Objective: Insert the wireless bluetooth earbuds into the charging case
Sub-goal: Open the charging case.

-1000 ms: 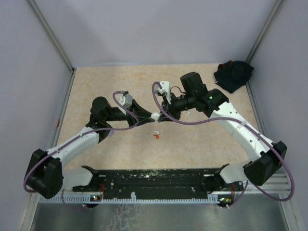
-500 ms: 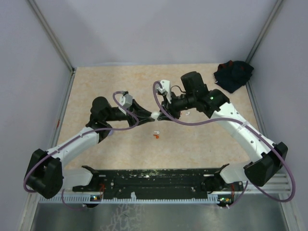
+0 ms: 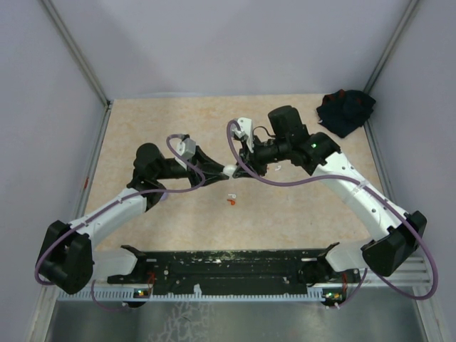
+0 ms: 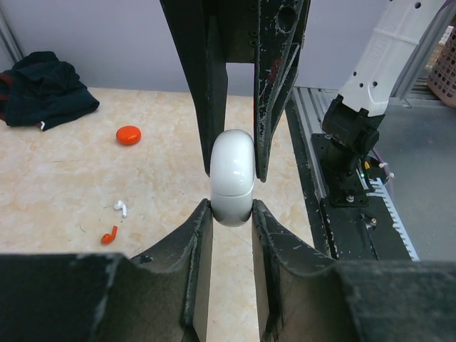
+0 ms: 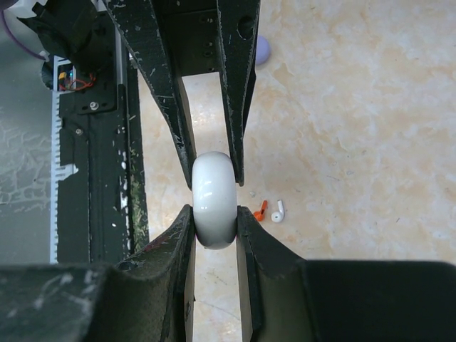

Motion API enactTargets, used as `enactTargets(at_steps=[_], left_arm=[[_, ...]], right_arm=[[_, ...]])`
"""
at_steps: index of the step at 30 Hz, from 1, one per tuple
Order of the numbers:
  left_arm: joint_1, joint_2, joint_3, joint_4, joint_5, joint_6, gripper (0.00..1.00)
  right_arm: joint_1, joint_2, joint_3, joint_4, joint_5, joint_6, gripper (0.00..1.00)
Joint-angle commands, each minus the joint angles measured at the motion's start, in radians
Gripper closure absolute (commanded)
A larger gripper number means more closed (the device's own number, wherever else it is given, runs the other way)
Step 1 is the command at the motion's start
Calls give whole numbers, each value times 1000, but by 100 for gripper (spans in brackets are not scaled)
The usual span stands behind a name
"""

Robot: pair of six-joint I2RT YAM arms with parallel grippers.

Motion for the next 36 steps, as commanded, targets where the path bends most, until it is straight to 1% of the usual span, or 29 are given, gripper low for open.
enactTargets(at_steps=[1, 7, 13, 17, 21, 22, 24, 25, 26, 27, 32, 36], left_arm=[[1, -2, 18, 23, 16, -22, 67], [1, 3, 15, 43, 13, -47, 62], [2, 6, 16, 46, 3, -63, 61], [1, 8, 16, 47, -5, -72, 62], [1, 13, 17, 47, -17, -78, 72], [1, 14, 16, 46, -20, -78, 76], [1, 14, 17, 44, -20, -74, 90], [0, 14, 17, 41, -18, -68, 97], [1, 13, 19, 34, -15, -56, 100], [1, 11, 20, 20, -12, -40, 100], [1, -12, 43, -107, -8, 95, 100], [1, -27, 43, -130, 3, 135, 100]], right_arm=[[4, -33, 4, 92, -19, 12, 100], [5, -42, -6, 106, -16, 20, 100], [5, -48, -11, 117, -9, 24, 100], [5, -52, -16, 125, -11, 26, 100], [4, -53, -22, 129, -13, 26, 100], [4, -55, -23, 129, -14, 26, 100], [4, -56, -24, 131, -14, 27, 100], [4, -60, -25, 133, -13, 29, 97], [4, -62, -26, 136, -10, 31, 93], [4, -67, -27, 139, -7, 32, 89], [4, -91, -36, 156, -2, 41, 75], [3, -96, -39, 157, 6, 44, 70]])
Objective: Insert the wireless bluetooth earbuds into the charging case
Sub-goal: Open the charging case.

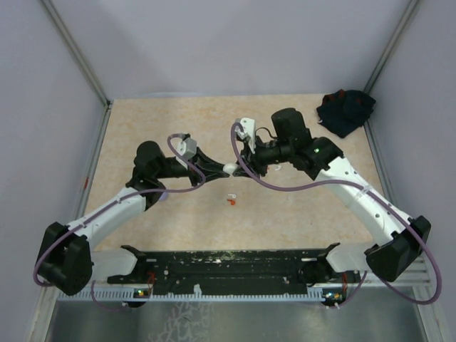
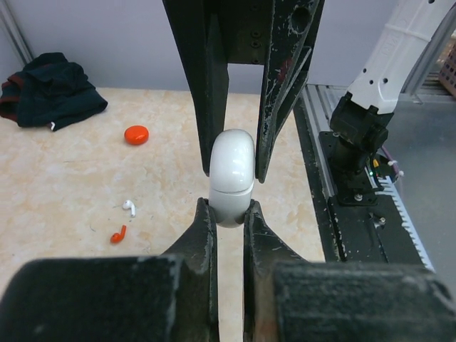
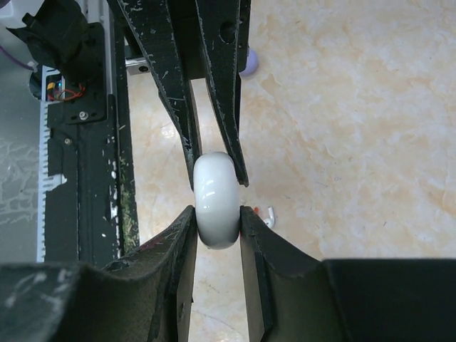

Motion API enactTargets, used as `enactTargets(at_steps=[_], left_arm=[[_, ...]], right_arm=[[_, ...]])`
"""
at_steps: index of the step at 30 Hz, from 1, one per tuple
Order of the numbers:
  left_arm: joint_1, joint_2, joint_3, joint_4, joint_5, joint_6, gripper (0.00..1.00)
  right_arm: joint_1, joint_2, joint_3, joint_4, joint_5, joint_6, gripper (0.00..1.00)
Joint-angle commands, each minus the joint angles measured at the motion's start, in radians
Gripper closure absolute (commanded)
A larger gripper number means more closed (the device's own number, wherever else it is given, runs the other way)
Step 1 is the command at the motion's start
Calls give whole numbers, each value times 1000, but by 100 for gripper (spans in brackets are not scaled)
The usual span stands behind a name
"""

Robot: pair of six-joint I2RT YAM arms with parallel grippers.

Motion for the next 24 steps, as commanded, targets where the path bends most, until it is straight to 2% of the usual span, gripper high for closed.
enactTargets(at_steps=[1, 7, 12, 19, 24], left_arm=[[-2, -26, 20, -78, 25, 97, 100], [-4, -32, 42, -163, 20, 165, 100], [-3, -39, 39, -158, 22, 162, 100], [-3, -29, 33, -119, 16, 115, 100], [-3, -26, 30, -95, 22, 89, 100]], right_arm=[[2, -53, 16, 78, -12, 19, 69], [-4, -63, 17, 87, 1, 30, 65], [-8, -57, 19, 77, 11, 33, 64], [-8, -42, 9, 68, -23, 14, 47], [-6, -26, -4, 73, -21, 9, 46]])
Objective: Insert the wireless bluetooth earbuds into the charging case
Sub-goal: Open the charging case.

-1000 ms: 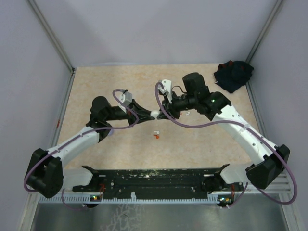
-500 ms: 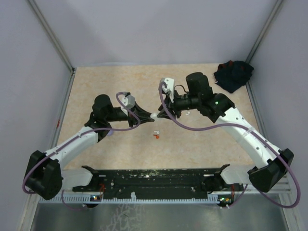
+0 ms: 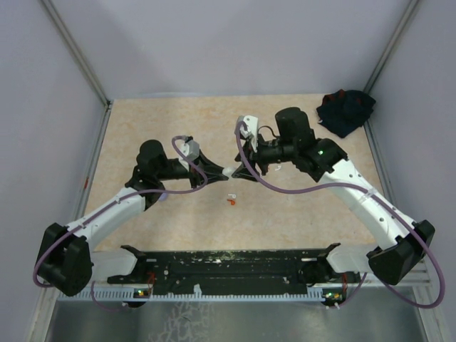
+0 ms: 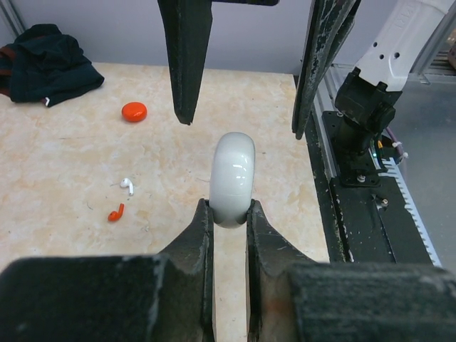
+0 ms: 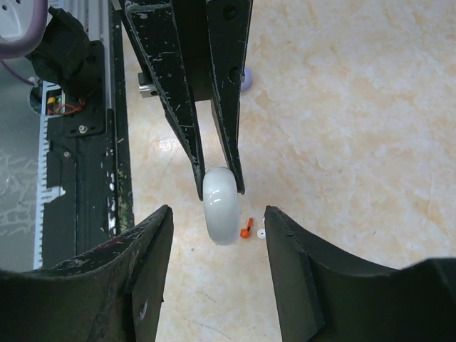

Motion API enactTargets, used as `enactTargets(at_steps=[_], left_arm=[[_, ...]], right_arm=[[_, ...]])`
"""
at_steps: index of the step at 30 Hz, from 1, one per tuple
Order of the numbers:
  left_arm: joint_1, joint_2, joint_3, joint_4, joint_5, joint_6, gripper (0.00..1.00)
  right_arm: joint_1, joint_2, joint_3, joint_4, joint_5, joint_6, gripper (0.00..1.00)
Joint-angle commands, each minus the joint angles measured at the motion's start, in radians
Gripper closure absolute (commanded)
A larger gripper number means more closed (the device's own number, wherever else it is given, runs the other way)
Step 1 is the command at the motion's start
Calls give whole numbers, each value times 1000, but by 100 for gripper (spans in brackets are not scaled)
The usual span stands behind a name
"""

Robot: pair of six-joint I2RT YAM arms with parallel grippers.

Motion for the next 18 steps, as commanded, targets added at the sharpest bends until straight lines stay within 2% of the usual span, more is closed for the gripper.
enactTargets(at_steps=[1, 18], left_arm=[[-3, -11, 23, 53, 19, -32, 100], [-3, -11, 23, 73, 65, -42, 100]], right_arm=[[-7, 6, -5, 32, -18, -15, 46], [-6, 2, -16, 49, 60, -8, 48]])
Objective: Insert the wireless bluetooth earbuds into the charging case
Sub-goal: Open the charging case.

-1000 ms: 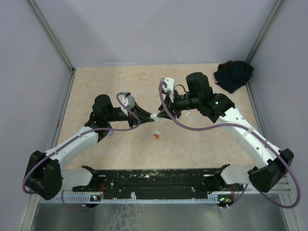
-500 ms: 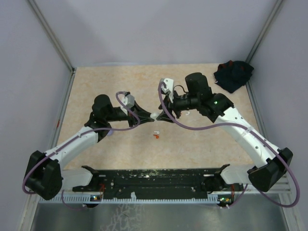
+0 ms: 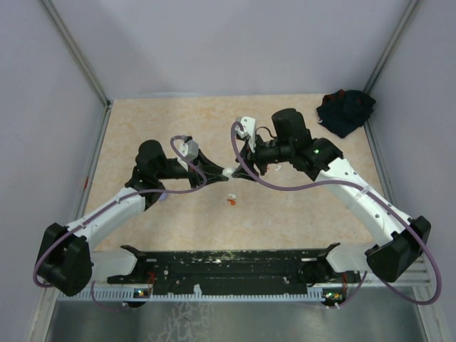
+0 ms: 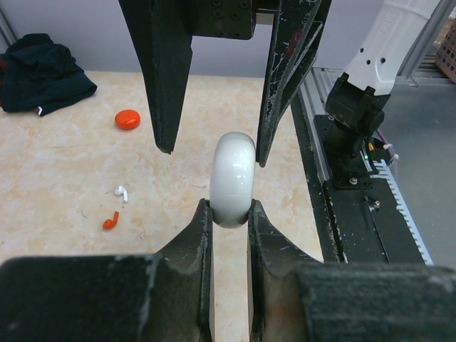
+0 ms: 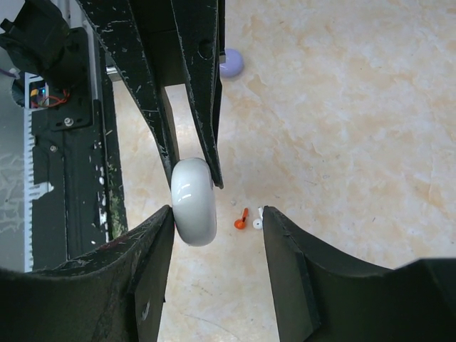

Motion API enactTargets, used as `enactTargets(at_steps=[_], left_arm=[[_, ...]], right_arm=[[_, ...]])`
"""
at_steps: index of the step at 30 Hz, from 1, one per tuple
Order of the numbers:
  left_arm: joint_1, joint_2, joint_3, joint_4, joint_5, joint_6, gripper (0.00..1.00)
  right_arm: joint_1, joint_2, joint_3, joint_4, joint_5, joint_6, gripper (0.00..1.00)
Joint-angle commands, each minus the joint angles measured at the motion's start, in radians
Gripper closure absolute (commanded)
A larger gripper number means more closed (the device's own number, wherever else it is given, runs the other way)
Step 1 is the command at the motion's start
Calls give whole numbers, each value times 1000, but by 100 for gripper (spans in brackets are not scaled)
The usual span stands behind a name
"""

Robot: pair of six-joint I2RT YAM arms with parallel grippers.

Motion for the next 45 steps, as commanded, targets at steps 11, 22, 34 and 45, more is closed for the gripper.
enactTargets(at_steps=[11, 22, 34, 45], left_arm=[[-4, -10, 30, 21, 68, 9, 100], [-4, -11, 37, 5, 75, 18, 100], [-5, -12, 29, -4, 9, 26, 100], [-3, -20, 44, -172, -303, 122, 100]], right_arm=[[-9, -54, -13, 99, 96, 30, 49], [-29, -73, -31, 131, 106, 49, 49], [-36, -84, -18, 129, 88, 69, 49], [-36, -146, -101, 186, 241, 187, 48]])
